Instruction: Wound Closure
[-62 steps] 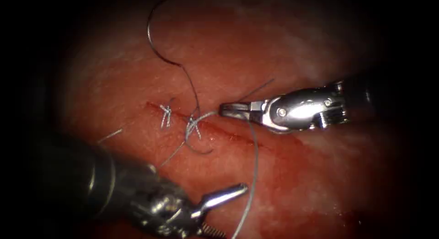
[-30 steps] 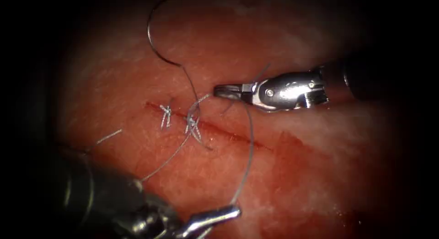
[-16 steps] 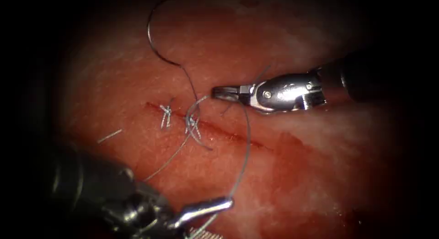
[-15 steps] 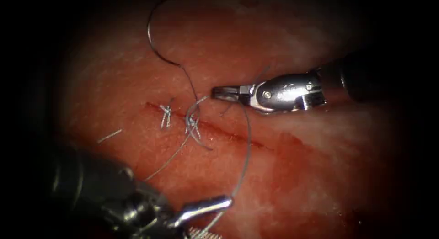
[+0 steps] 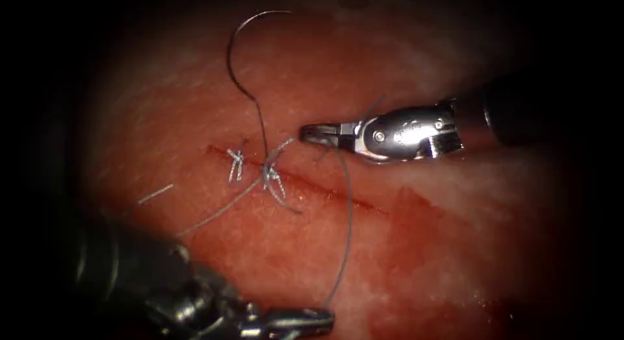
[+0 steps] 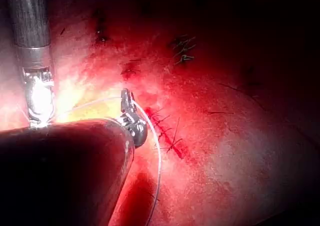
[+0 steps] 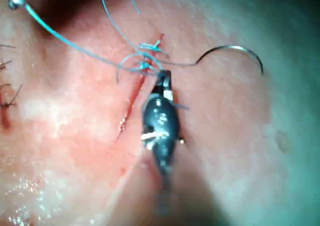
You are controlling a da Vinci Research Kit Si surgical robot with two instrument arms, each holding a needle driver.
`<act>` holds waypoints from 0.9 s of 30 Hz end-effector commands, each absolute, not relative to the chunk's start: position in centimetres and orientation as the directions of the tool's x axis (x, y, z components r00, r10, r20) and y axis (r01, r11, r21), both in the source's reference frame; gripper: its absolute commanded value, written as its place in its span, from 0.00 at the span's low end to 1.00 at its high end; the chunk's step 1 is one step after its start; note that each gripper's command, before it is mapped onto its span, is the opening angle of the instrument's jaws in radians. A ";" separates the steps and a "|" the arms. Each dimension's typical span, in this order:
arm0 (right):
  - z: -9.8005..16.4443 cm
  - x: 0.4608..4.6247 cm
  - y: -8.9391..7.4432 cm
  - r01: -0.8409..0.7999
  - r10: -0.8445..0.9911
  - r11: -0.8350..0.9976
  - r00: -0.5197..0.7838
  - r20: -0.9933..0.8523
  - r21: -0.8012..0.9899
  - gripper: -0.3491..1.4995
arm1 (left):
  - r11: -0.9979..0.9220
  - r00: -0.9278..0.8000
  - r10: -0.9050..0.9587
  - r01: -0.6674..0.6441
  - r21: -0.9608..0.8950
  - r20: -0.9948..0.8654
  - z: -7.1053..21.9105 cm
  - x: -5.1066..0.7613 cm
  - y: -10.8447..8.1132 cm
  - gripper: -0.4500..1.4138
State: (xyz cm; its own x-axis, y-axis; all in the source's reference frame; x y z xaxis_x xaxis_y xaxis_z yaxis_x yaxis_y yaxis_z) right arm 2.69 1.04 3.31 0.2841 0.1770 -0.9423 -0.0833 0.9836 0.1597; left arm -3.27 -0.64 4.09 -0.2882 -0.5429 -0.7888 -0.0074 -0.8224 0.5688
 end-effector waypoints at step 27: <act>2.4 2.29 0.1 -0.075 0.233 0.972 0.237 -0.943 0.222 0.95 | -0.841 -0.287 -0.523 0.018 0.541 -0.803 3.9 -2.62 -0.4 0.00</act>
